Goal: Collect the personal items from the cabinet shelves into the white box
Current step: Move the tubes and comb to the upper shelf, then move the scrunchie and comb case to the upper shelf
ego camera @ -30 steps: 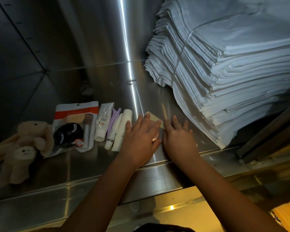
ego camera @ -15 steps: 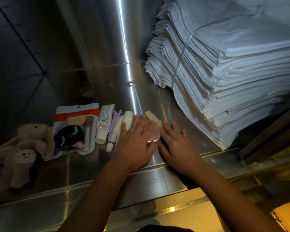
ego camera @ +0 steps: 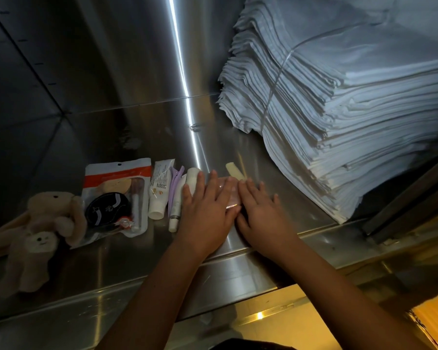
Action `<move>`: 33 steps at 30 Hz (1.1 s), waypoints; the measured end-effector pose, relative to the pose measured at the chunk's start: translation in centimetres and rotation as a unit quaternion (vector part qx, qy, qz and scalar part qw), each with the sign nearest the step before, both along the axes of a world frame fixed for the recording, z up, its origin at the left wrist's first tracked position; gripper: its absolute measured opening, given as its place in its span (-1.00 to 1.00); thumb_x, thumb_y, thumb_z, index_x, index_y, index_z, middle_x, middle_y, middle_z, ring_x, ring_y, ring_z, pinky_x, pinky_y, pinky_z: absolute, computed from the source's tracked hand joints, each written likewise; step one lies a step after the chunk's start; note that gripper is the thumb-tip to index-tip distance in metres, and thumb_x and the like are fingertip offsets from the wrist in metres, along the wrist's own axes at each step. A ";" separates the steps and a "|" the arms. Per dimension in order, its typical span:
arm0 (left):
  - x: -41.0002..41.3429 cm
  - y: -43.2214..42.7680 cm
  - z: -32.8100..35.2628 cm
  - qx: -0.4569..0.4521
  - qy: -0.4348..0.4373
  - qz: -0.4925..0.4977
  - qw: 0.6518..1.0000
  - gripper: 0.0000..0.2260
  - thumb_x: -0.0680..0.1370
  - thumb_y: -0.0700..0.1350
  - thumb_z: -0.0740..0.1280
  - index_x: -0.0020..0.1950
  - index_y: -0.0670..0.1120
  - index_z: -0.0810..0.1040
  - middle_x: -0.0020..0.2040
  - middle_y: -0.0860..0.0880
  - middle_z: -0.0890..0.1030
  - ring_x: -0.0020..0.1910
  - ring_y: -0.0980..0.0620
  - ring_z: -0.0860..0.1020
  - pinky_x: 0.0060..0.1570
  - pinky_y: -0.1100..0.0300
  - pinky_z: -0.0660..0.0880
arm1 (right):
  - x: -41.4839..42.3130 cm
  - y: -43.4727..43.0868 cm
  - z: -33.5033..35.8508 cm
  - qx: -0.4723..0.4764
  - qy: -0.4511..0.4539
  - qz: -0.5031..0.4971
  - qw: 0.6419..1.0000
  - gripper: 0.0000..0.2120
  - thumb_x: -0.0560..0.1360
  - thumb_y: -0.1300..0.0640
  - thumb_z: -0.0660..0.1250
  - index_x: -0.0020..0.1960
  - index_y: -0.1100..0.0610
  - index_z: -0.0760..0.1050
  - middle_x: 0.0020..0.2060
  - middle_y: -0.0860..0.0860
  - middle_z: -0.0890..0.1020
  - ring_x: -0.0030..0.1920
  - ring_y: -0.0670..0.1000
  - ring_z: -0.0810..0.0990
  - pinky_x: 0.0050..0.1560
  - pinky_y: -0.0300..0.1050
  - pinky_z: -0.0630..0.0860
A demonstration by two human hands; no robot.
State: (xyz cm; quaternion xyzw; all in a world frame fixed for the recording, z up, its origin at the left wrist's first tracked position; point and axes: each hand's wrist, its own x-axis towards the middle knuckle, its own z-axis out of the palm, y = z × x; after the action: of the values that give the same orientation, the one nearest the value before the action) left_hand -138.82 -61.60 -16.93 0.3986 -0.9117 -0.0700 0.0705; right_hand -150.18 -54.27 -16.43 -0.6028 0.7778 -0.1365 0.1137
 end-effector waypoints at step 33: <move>-4.7 26.7 2.8 0.003 0.110 -0.463 0.880 -0.58 0.59 -0.06 0.17 0.45 -0.05 0.25 0.48 -0.11 0.22 0.47 -0.11 0.10 0.37 -0.16 0.02 | 5.2 33.0 2.5 -0.062 0.122 -0.477 0.868 -0.50 0.52 0.10 0.23 0.44 0.07 0.23 0.44 0.07 0.26 0.46 0.15 0.13 0.38 0.23 0.06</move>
State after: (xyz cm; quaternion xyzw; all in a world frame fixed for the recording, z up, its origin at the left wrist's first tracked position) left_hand -143.53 -34.86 -14.17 -0.0785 -0.9785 -0.1405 0.1286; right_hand -145.01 -21.26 -13.93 -0.1760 0.9683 -0.1472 -0.0987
